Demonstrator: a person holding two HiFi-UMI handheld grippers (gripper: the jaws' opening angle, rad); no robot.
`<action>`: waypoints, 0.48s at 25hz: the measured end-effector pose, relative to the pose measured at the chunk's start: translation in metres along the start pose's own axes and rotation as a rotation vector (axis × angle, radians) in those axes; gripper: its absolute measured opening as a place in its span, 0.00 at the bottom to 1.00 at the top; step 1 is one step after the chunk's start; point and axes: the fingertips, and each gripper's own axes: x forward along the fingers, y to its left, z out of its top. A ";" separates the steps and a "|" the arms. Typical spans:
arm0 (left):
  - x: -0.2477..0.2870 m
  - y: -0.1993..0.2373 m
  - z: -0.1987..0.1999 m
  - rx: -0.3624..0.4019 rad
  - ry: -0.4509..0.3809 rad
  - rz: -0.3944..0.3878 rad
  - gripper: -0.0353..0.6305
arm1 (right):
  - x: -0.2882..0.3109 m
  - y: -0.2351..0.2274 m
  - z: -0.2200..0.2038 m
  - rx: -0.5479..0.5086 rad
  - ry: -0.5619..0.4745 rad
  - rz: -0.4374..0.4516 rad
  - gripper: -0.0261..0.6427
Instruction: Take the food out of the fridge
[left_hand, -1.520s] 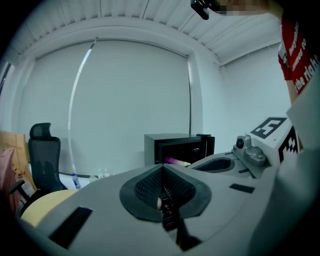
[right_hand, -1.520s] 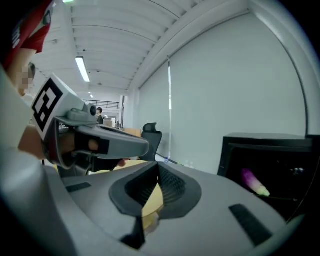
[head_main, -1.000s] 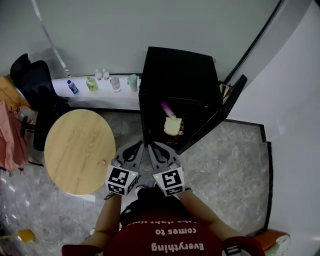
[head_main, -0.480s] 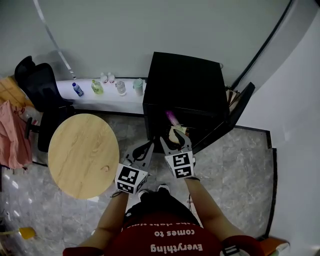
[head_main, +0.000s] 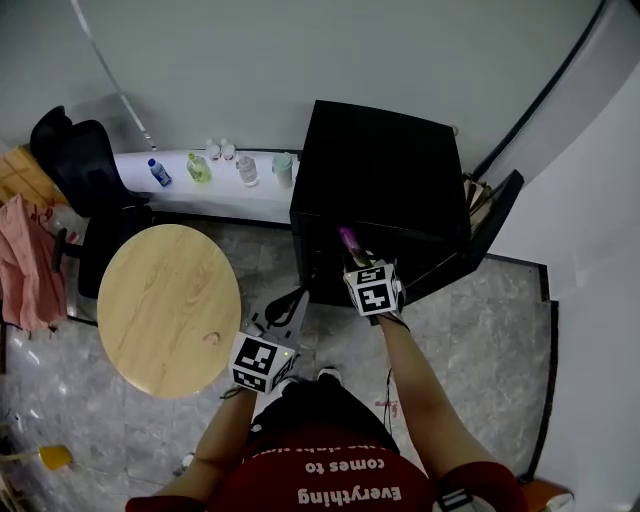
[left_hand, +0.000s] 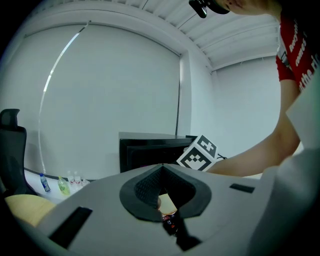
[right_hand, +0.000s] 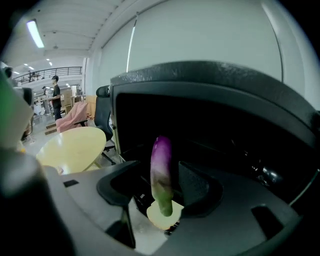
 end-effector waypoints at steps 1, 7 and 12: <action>0.001 0.002 -0.001 0.000 0.000 0.004 0.06 | 0.006 -0.001 -0.004 0.004 0.020 0.005 0.36; 0.000 0.016 -0.003 -0.013 0.005 0.032 0.06 | 0.027 -0.007 -0.019 0.035 0.094 0.002 0.36; -0.001 0.023 -0.006 -0.029 0.030 0.040 0.06 | 0.030 -0.005 -0.023 0.064 0.109 0.018 0.32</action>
